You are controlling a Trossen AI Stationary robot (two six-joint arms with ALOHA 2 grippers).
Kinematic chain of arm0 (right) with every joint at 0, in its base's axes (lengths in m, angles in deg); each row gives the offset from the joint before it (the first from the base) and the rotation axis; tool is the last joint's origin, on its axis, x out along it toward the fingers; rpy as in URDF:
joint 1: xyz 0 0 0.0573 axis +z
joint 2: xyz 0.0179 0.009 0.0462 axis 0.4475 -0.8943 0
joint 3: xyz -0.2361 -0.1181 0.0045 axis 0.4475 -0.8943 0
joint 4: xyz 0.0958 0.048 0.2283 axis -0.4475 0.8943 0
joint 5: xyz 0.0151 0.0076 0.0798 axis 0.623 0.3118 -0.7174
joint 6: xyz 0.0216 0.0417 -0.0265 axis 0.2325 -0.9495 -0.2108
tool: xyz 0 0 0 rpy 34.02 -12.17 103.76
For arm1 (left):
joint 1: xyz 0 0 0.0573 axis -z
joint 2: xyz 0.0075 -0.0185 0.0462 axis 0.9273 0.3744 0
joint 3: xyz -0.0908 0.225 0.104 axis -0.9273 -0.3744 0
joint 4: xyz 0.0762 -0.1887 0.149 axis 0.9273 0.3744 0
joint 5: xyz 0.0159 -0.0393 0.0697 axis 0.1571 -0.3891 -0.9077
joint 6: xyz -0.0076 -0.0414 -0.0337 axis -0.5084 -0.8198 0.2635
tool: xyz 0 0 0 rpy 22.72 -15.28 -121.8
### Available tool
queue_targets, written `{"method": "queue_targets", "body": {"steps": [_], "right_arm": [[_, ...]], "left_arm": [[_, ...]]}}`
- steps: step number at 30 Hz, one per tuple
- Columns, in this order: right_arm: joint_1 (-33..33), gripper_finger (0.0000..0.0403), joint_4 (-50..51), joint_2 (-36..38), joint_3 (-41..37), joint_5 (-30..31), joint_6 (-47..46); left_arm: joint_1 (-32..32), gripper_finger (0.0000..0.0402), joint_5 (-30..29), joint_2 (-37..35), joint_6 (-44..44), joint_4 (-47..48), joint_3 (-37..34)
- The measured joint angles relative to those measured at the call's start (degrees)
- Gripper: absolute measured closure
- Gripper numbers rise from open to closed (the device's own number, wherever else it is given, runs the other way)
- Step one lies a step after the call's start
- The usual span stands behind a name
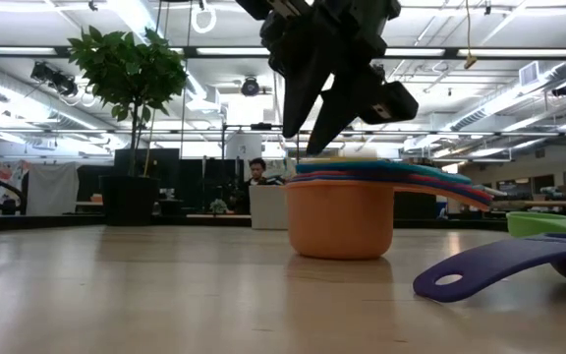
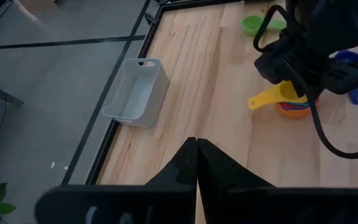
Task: Nest measuring cups in basket
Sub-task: Stack the yellow measuring cup on top of the light blue measuring cup, then stack the green measuring cup on top of the yellow measuring cup
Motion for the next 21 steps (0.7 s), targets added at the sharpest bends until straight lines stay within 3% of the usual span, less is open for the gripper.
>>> {"method": "queue_targets", "body": {"steps": [6,15,21], "right_arm": [[-0.7,0.0270,-2.6,0.0,0.0,-7.5,0.9],[-2.1,0.0303,-3.4,0.0,0.3,-19.4,2.4],[-3.7,0.0324,-5.2,0.0,4.6,-21.8,6.8]], "left_arm": [[0.0,0.0395,0.0,0.0,0.0,0.0,0.0],[0.0,0.0395,0.3,0.0,-0.2,0.0,0.0],[0.0,0.0395,0.3,0.0,-0.2,0.0,0.0]]}}
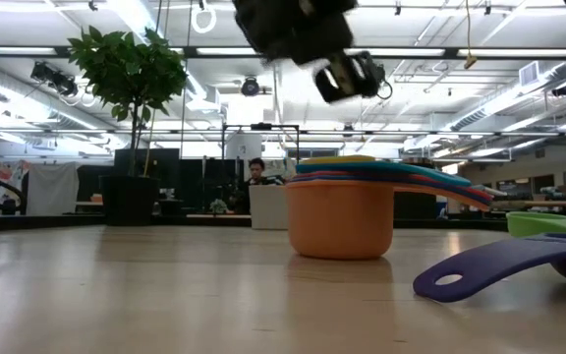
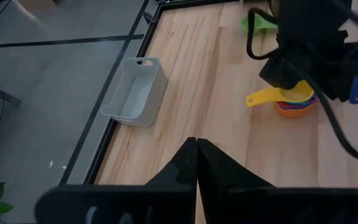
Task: Nest measuring cups in basket
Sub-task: Stack the green measuring cup on top of the yellow measuring cup
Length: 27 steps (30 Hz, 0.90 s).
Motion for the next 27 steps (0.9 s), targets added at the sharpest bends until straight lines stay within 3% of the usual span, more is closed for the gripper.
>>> {"method": "queue_targets", "body": {"steps": [4,11,14,21,27], "right_arm": [[-1.2,0.0340,7.4,0.0,5.9,3.6,4.8],[-2.3,0.0394,44.5,0.1,18.4,20.3,9.0],[-2.0,0.0396,54.4,0.3,21.0,26.5,8.8],[-1.5,0.0376,53.7,0.3,19.9,30.0,17.4],[-2.7,0.0380,53.9,0.9,11.8,29.5,9.6]], "left_arm": [[0.0,0.0395,0.0,0.0,-0.2,0.0,0.0],[0.0,0.0395,0.0,0.0,-0.4,0.0,0.0],[0.0,0.0395,0.0,0.0,-0.4,0.0,0.0],[0.0,0.0395,0.0,0.1,-0.5,0.0,0.0],[0.0,0.0395,0.0,0.1,-2.0,0.0,0.0]]}}
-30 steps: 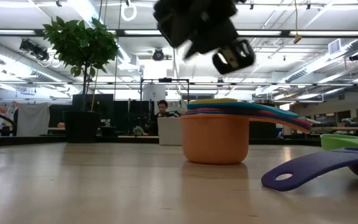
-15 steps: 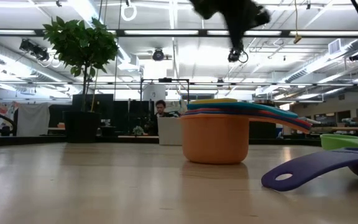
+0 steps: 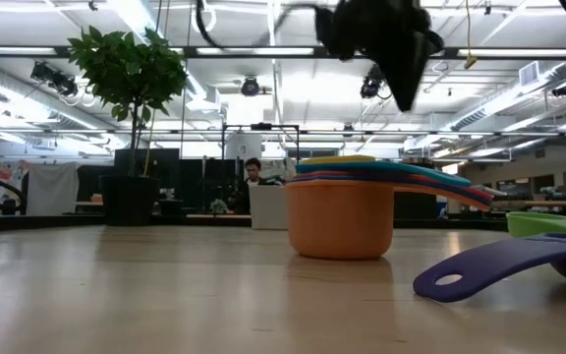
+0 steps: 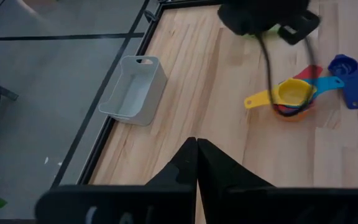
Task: Nest measuring cups in basket
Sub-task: Stack the green measuring cup on top of the yellow measuring cup
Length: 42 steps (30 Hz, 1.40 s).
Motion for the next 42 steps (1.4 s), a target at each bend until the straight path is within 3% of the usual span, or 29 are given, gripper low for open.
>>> {"method": "queue_targets", "body": {"steps": [9,16,24,34,42], "right_arm": [[0.3,0.0383,-0.5,2.9,-12.6,-5.4,-4.0],[0.2,0.0393,-1.8,12.5,-22.8,-5.4,-14.6],[-1.3,0.0393,-21.9,25.5,-38.9,-7.1,-18.6],[-4.2,0.0327,-25.1,29.0,-52.3,-11.7,-17.8],[-4.4,0.0272,-29.0,29.0,-54.9,-7.4,-14.1]], "left_arm": [[0.0,0.0395,0.0,0.0,0.0,0.0,0.0],[0.0,0.0395,0.0,-0.1,0.1,0.0,0.0],[0.0,0.0395,0.0,-0.1,0.1,0.0,0.0],[0.0,0.0395,0.0,-0.1,0.1,0.0,0.0],[-0.1,0.0395,0.0,-0.1,0.1,0.0,0.0]]}}
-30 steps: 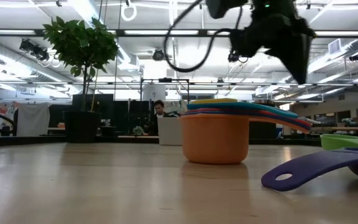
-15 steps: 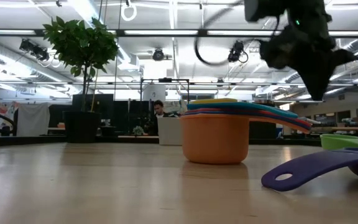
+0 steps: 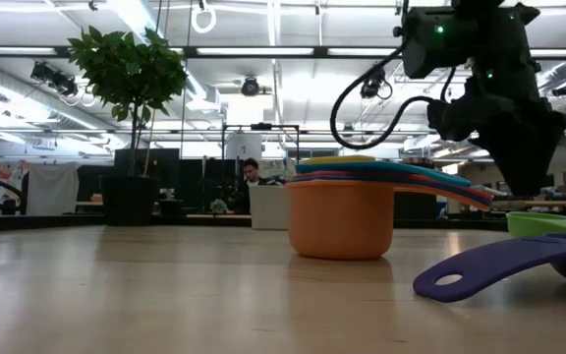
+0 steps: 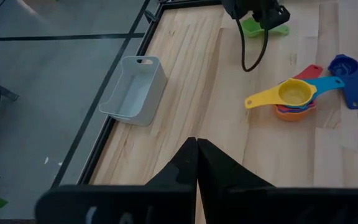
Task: Nest measuring cups in basket
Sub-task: Stack the green measuring cup on top of the yellow measuring cup
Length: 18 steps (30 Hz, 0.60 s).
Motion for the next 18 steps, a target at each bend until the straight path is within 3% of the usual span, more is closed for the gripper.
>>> {"method": "queue_targets", "body": {"steps": [11,18], "right_arm": [[-2.1,0.0257,-9.8,0.0,-7.6,1.0,0.9],[-3.6,0.0297,-13.3,0.0,-12.7,1.0,0.5]], "left_arm": [[0.0,0.0395,0.0,0.0,0.0,0.0,0.0],[0.0,0.0395,0.0,0.0,-0.1,0.0,0.0]]}}
